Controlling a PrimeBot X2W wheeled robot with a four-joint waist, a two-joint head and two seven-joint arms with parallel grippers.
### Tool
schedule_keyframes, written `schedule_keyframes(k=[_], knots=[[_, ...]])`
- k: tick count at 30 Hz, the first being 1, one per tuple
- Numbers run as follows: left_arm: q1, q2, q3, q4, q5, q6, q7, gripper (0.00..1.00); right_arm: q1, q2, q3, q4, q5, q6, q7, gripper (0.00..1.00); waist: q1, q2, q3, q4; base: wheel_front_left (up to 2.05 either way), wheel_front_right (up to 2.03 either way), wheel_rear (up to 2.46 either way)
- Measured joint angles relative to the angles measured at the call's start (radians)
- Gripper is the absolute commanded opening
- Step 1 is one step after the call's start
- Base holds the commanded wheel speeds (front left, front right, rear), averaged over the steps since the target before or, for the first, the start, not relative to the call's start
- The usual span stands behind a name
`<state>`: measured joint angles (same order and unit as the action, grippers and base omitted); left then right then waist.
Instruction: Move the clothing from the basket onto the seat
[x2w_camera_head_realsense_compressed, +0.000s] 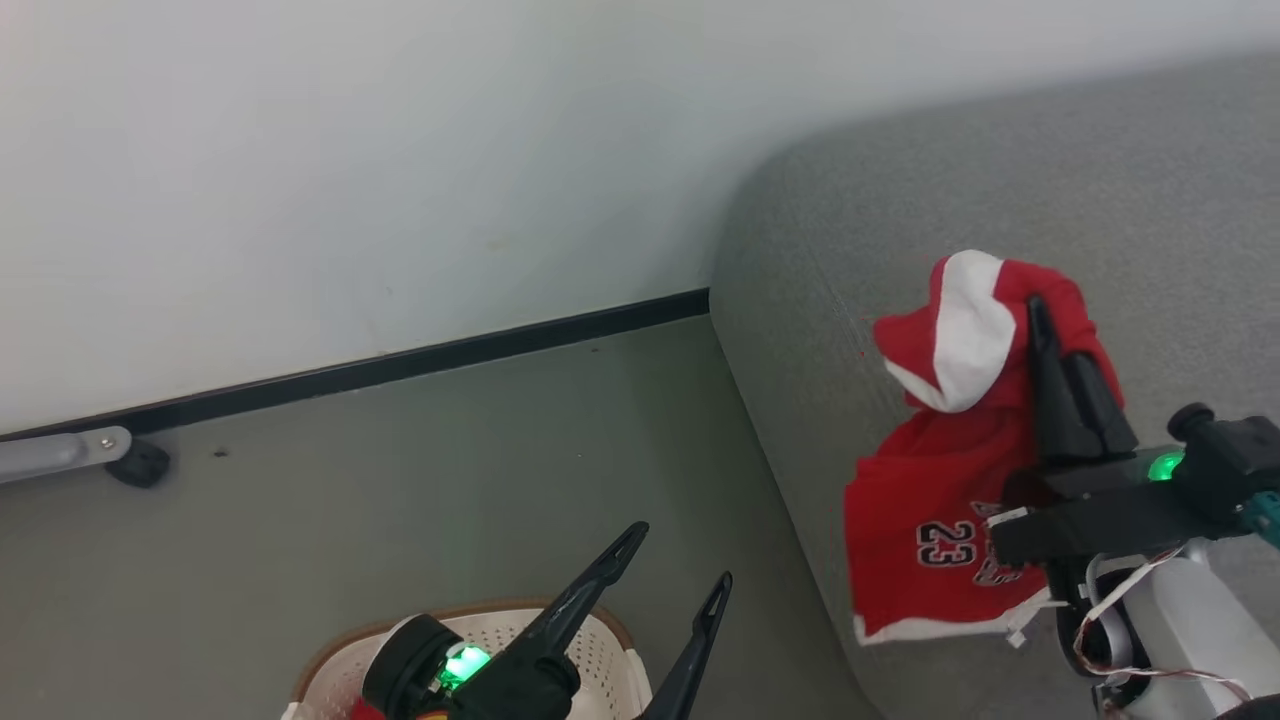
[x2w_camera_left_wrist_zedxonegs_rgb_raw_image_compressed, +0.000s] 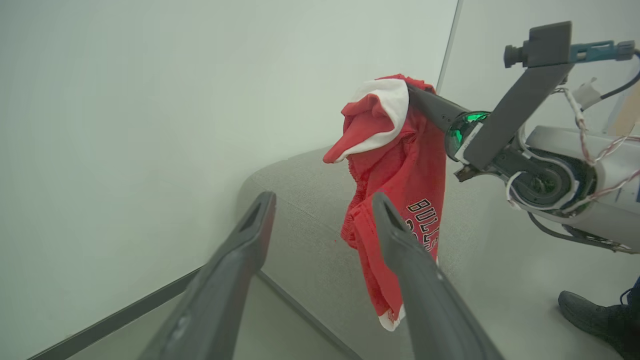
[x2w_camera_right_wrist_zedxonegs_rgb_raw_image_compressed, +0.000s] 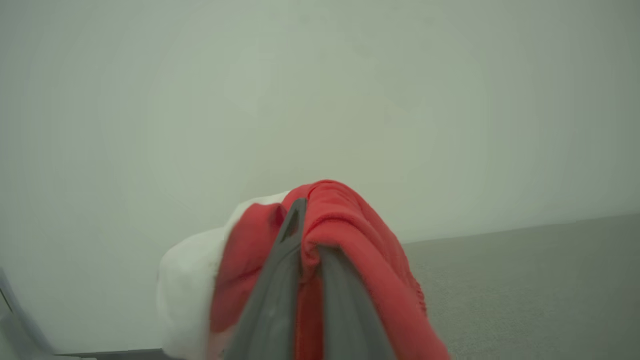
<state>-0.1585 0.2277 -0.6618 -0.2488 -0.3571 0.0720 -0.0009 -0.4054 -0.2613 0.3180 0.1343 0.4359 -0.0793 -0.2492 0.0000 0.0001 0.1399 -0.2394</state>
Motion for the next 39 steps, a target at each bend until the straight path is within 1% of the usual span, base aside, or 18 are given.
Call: schedule_keyframes(k=[8,12,16,24,28,32,34,39], knots=[[-0.040,0.013,-0.010,-0.002,0.017,-0.001,0.030,1.00,-0.079,-0.049,-0.122,0.021,0.026,0.000,0.000,0.00,0.0001,0.0001,0.084,-0.065,0.00,0.00,0.00],[-0.069,0.013,-0.022,-0.001,0.039,-0.003,0.045,1.00,-0.122,-0.075,-0.188,0.056,0.046,0.000,0.000,0.00,0.0001,0.0001,0.130,-0.081,0.00,0.00,0.00],[-0.099,0.011,-0.034,-0.001,0.047,-0.016,0.053,1.00,-0.179,-0.094,-0.240,0.102,0.069,0.000,0.000,0.00,0.0002,0.0001,0.173,-0.087,0.00,0.00,0.00],[-0.131,0.011,-0.057,-0.009,0.054,-0.040,0.070,1.00,-0.306,-0.128,-0.325,0.179,0.089,0.002,0.000,0.00,0.0001,0.0001,0.244,-0.072,0.00,0.00,0.00],[-0.148,0.013,-0.063,-0.015,0.062,-0.055,0.079,1.00,-0.375,-0.157,-0.359,0.223,0.098,0.018,0.000,0.00,0.0001,0.0001,0.274,-0.057,0.00,0.00,0.00],[-0.162,0.016,-0.064,-0.020,0.065,-0.056,0.086,1.00,-0.418,-0.172,-0.374,0.230,0.100,0.020,-0.006,0.00,0.0001,0.0001,0.304,-0.040,0.00,0.00,0.00],[-0.167,0.017,-0.063,-0.026,0.069,-0.056,0.088,1.00,-0.438,-0.179,-0.388,0.236,0.100,0.027,-0.007,0.00,0.0001,0.0002,0.320,-0.032,0.00,0.00,0.00],[-0.177,0.020,-0.063,-0.040,0.076,-0.063,0.097,1.00,-0.484,-0.221,-0.432,0.268,0.100,0.037,-0.008,0.00,0.0001,0.0001,0.362,-0.012,0.00,0.00,0.00]])
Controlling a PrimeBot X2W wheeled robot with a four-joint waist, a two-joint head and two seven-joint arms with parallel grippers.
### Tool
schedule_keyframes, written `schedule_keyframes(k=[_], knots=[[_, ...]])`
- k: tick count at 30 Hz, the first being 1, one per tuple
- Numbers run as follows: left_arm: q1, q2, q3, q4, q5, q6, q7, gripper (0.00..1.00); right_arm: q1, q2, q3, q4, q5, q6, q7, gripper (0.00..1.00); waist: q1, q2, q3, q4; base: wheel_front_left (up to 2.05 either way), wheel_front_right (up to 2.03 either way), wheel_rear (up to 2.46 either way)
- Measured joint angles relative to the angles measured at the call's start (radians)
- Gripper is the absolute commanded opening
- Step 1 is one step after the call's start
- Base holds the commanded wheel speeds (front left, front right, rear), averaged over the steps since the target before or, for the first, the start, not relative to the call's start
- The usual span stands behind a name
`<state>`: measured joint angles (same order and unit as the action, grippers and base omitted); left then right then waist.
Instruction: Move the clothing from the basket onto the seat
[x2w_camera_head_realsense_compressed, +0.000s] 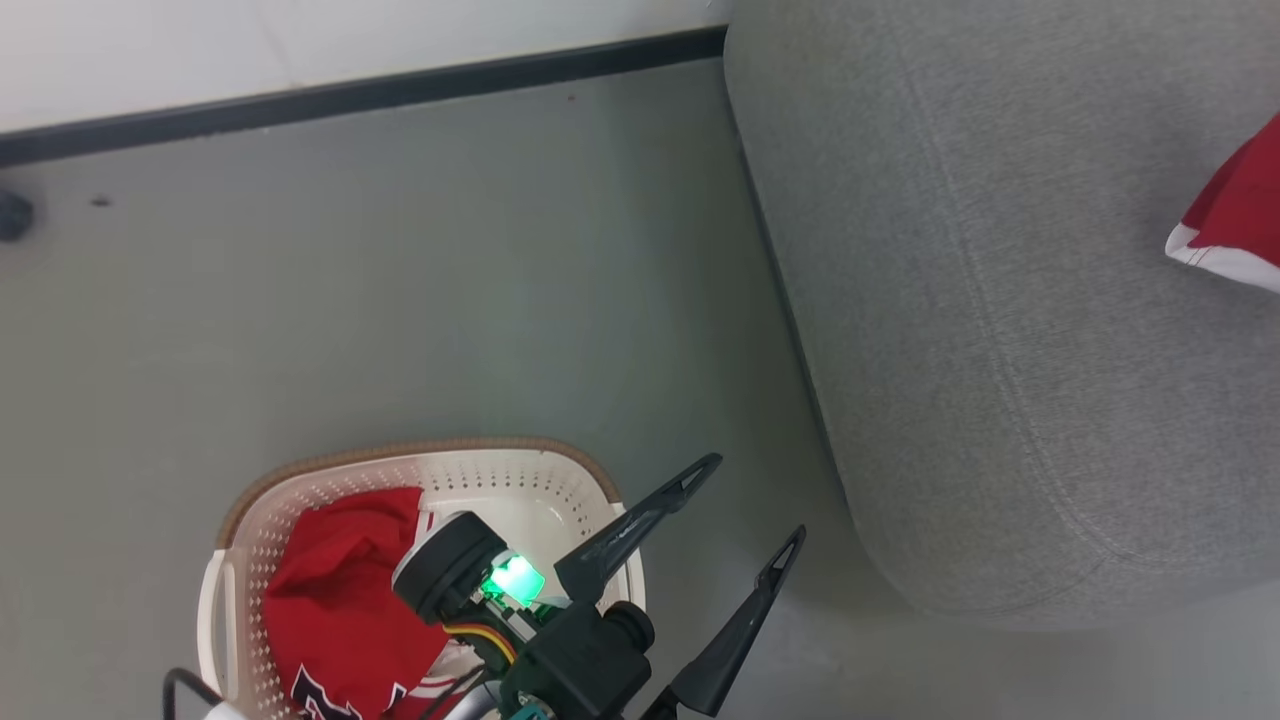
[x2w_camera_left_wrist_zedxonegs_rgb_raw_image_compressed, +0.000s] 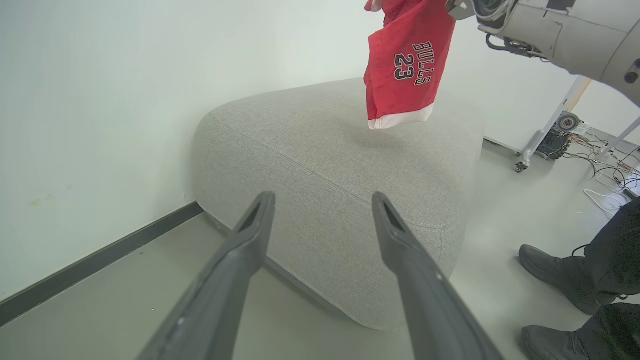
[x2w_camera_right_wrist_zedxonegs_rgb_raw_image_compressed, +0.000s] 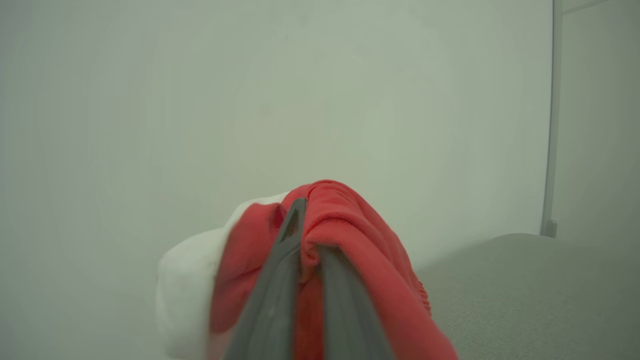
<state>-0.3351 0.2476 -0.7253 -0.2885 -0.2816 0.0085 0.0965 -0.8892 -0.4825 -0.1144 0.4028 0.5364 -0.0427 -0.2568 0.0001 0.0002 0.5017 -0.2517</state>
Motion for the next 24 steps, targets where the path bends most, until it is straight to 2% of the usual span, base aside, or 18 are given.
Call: schedule_keyframes(k=[5,8,14,20,24], knots=[[-0.026,0.000,0.000,-0.016,0.004,0.000,0.008,1.00,-0.026,-0.020,-0.036,0.050,0.014,0.011,0.000,0.00,0.0000,0.0000,0.048,0.020,0.00,0.00,0.00],[-0.034,0.003,0.002,-0.024,0.020,0.000,0.011,1.00,-0.031,-0.019,-0.034,0.089,0.025,0.039,0.000,0.00,0.0000,0.0000,0.079,0.031,0.00,0.00,0.00],[-0.065,0.006,0.008,-0.030,0.031,-0.001,0.015,1.00,-0.065,-0.003,-0.036,0.175,0.046,0.062,0.000,0.00,0.0000,-0.0001,0.140,0.049,0.00,0.00,0.00],[-0.074,0.011,0.018,-0.017,0.031,-0.009,0.015,1.00,-0.082,0.039,-0.007,0.286,0.057,0.096,0.000,0.00,0.0000,0.0000,0.186,0.060,0.00,0.00,0.00],[-0.078,0.010,0.021,-0.010,0.031,-0.010,0.010,1.00,-0.114,0.033,-0.002,0.341,0.063,0.114,0.000,0.00,-0.0001,0.0000,0.194,0.062,0.00,0.00,0.00]])
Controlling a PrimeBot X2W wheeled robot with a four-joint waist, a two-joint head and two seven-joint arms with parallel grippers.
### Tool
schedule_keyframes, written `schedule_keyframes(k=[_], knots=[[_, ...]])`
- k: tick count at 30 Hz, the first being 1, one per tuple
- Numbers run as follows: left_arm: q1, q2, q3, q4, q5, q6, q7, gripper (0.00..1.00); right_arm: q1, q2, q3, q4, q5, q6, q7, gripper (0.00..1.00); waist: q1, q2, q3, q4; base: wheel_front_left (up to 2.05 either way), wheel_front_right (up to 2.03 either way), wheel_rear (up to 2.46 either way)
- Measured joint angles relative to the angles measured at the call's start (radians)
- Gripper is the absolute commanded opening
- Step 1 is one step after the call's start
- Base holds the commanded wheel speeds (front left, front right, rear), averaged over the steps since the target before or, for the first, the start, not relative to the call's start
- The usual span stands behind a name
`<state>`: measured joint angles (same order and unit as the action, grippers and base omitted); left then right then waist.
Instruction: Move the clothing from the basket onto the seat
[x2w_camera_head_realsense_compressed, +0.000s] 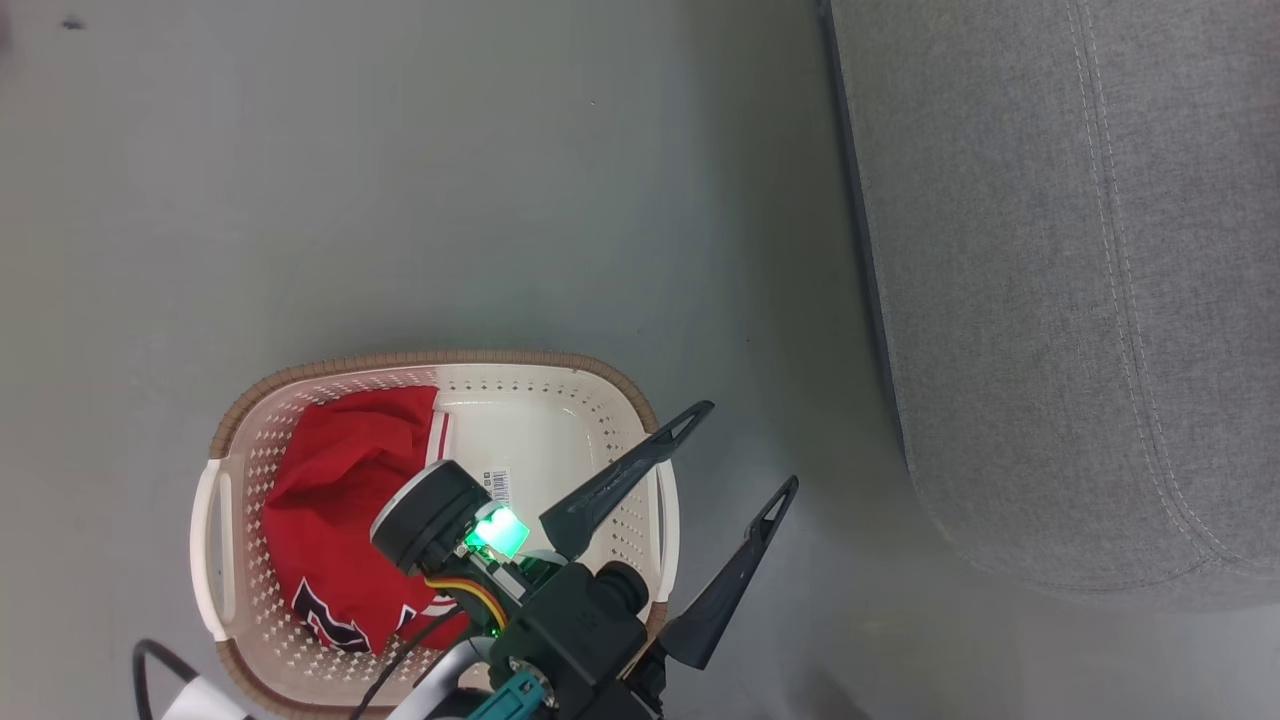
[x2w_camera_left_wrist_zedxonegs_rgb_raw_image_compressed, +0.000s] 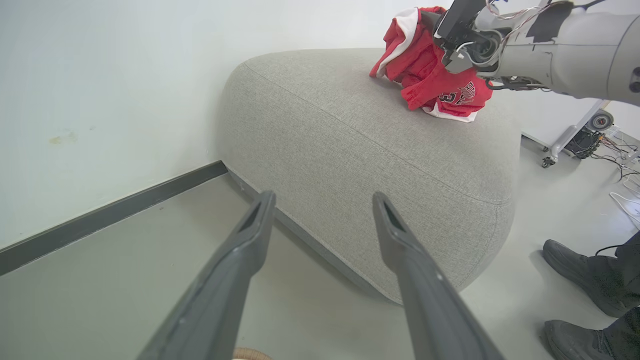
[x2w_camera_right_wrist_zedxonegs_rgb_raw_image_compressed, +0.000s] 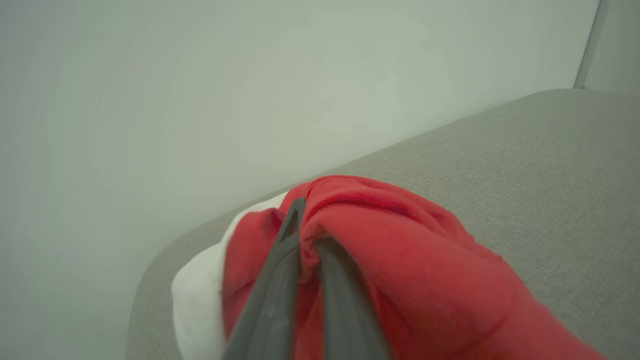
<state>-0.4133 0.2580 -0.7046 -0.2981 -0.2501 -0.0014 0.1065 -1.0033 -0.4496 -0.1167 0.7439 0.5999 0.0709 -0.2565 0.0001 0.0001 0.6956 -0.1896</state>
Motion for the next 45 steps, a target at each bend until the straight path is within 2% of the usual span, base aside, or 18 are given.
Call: schedule_keyframes(k=[4,5,6,7,19,28,34,45], knots=[[-0.012,-0.001,0.001,0.009,0.000,-0.006,-0.009,1.00,-0.019,-0.007,0.001,0.038,0.001,0.001,0.001,0.00,0.0000,0.0000,-0.003,0.001,0.00,0.00,0.00],[-0.012,0.000,0.002,0.010,0.000,-0.007,-0.012,1.00,-0.021,-0.007,0.001,0.047,0.001,0.002,0.001,0.25,-0.0001,0.0000,-0.003,0.001,0.00,0.00,0.00],[-0.012,-0.001,0.002,0.012,0.000,-0.007,-0.012,1.00,-0.023,-0.008,0.002,0.056,0.001,0.007,0.001,0.45,-0.0001,0.0000,-0.004,0.002,0.00,0.00,0.00],[-0.012,-0.002,0.002,0.015,0.000,-0.007,-0.012,1.00,-0.027,-0.009,0.002,0.067,0.001,0.009,0.001,1.00,-0.0001,0.0000,-0.006,0.002,0.00,0.00,0.00],[-0.012,-0.018,0.002,0.078,-0.005,-0.008,-0.059,1.00,-0.028,-0.002,0.031,0.169,0.001,0.024,0.001,1.00,-0.0001,-0.0001,-0.056,0.007,0.00,0.00,0.00],[-0.009,-0.042,0.002,0.125,-0.033,-0.008,-0.096,1.00,0.035,0.023,0.064,0.214,-0.005,0.035,0.001,1.00,-0.0001,-0.0002,-0.126,0.011,0.00,0.00,0.00],[0.009,-0.053,0.016,0.159,-0.054,-0.004,-0.122,1.00,0.086,0.046,0.091,0.215,-0.022,0.041,0.001,1.00,-0.0002,-0.0002,-0.189,0.016,0.00,0.00,0.00],[0.074,-0.071,0.046,0.209,-0.075,0.034,-0.167,1.00,0.205,0.088,0.157,0.145,-0.091,0.044,0.000,1.00,-0.0002,-0.0002,-0.316,0.038,0.00,0.00,0.00]])
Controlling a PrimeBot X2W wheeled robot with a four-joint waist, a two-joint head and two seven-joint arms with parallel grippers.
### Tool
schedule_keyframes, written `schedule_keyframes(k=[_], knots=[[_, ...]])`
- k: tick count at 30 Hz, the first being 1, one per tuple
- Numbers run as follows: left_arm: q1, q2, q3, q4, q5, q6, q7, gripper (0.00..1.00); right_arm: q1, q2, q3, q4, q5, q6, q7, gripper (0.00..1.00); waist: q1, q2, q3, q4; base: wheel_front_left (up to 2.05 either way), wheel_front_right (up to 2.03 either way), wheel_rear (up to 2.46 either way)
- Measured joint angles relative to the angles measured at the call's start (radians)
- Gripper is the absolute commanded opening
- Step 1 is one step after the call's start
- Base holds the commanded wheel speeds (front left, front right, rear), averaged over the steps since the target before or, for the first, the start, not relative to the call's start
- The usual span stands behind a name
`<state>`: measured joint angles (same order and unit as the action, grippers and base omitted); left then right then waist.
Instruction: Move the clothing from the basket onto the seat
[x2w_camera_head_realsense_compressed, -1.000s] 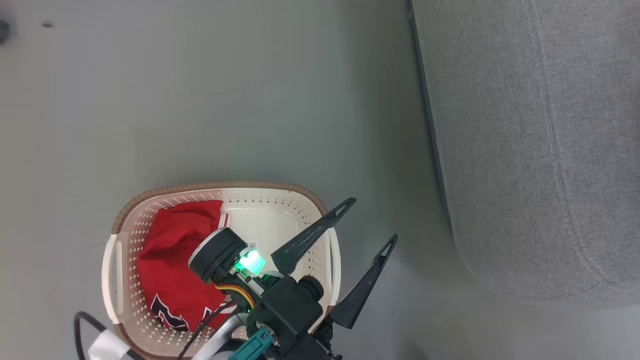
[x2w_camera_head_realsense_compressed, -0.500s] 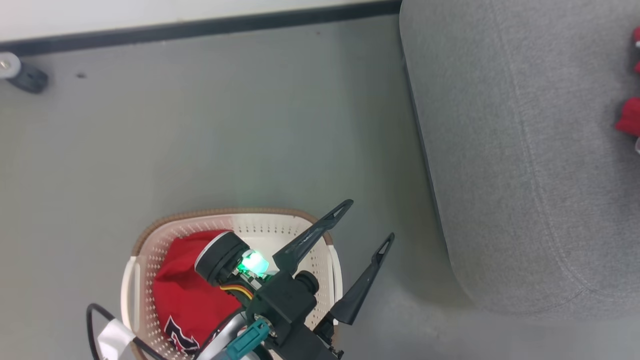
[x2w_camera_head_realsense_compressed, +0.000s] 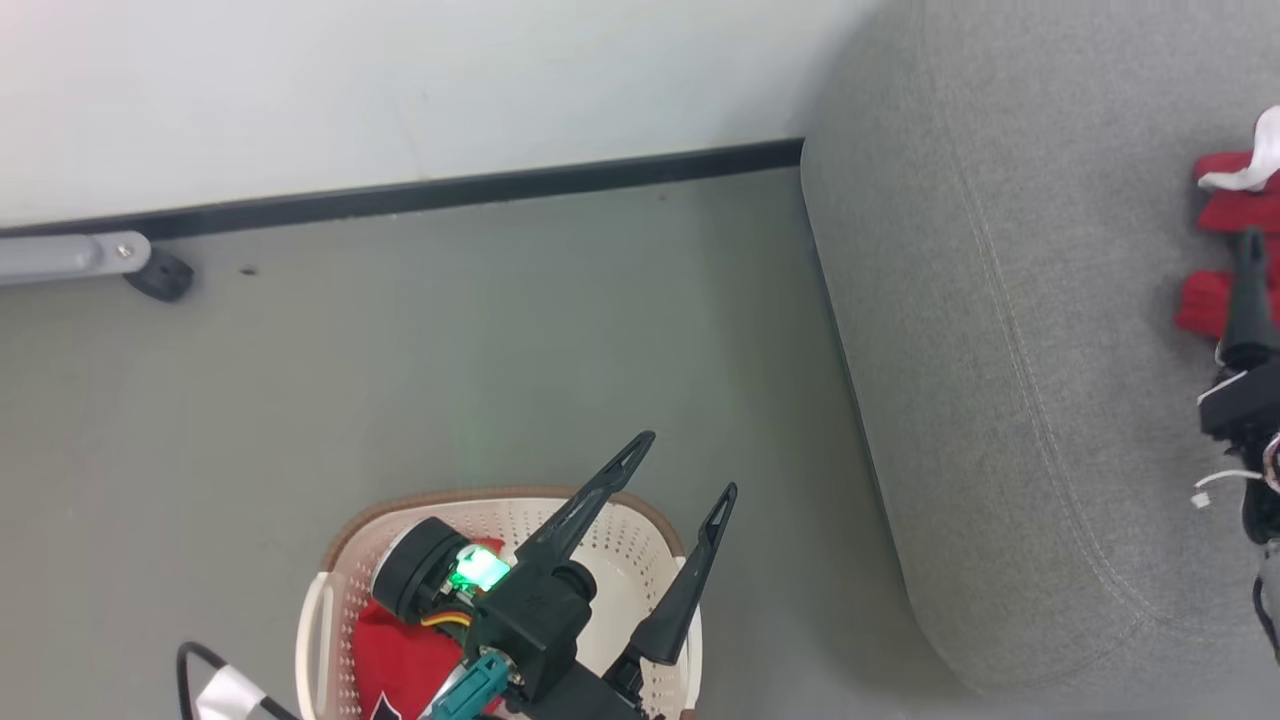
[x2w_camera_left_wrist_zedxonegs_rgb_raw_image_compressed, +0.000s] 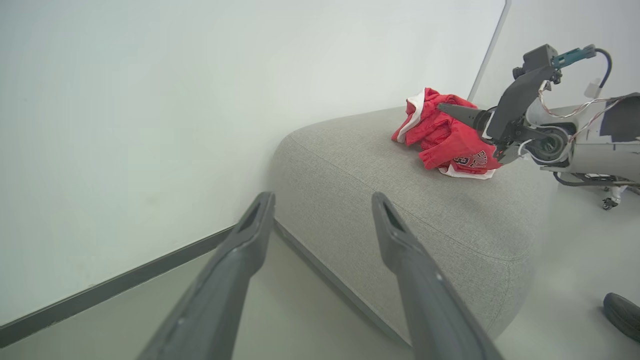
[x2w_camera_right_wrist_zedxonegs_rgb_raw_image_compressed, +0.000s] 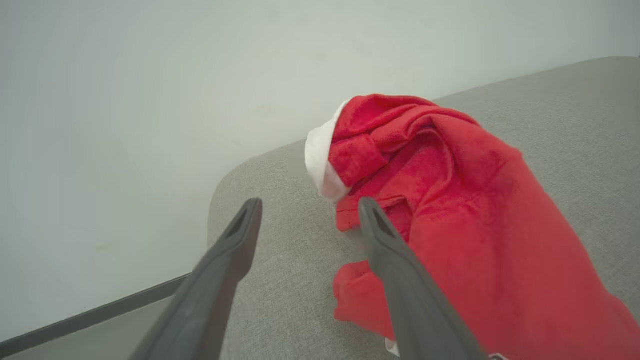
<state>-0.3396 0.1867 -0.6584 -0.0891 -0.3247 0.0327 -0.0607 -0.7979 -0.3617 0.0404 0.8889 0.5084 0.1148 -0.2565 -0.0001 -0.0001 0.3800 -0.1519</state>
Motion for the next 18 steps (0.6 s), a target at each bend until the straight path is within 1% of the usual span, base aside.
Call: schedule_keyframes(k=[7,10,18], knots=[[0.046,-0.002,0.020,0.024,-0.022,0.023,-0.018,1.00,0.095,0.028,0.039,-0.113,-0.050,0.000,0.000,1.00,-0.0001,0.0000,-0.075,0.024,0.00,0.00,0.00],[0.067,0.001,0.041,0.036,-0.034,0.038,-0.022,1.00,0.137,0.045,0.057,-0.165,-0.072,0.000,0.000,1.00,-0.0001,0.0000,-0.105,0.034,0.00,0.00,0.00],[0.138,0.017,0.103,0.059,-0.045,0.064,-0.038,1.00,0.264,0.103,0.100,-0.301,-0.102,0.000,0.000,1.00,0.0000,0.0000,-0.184,0.057,0.00,0.00,0.00]])
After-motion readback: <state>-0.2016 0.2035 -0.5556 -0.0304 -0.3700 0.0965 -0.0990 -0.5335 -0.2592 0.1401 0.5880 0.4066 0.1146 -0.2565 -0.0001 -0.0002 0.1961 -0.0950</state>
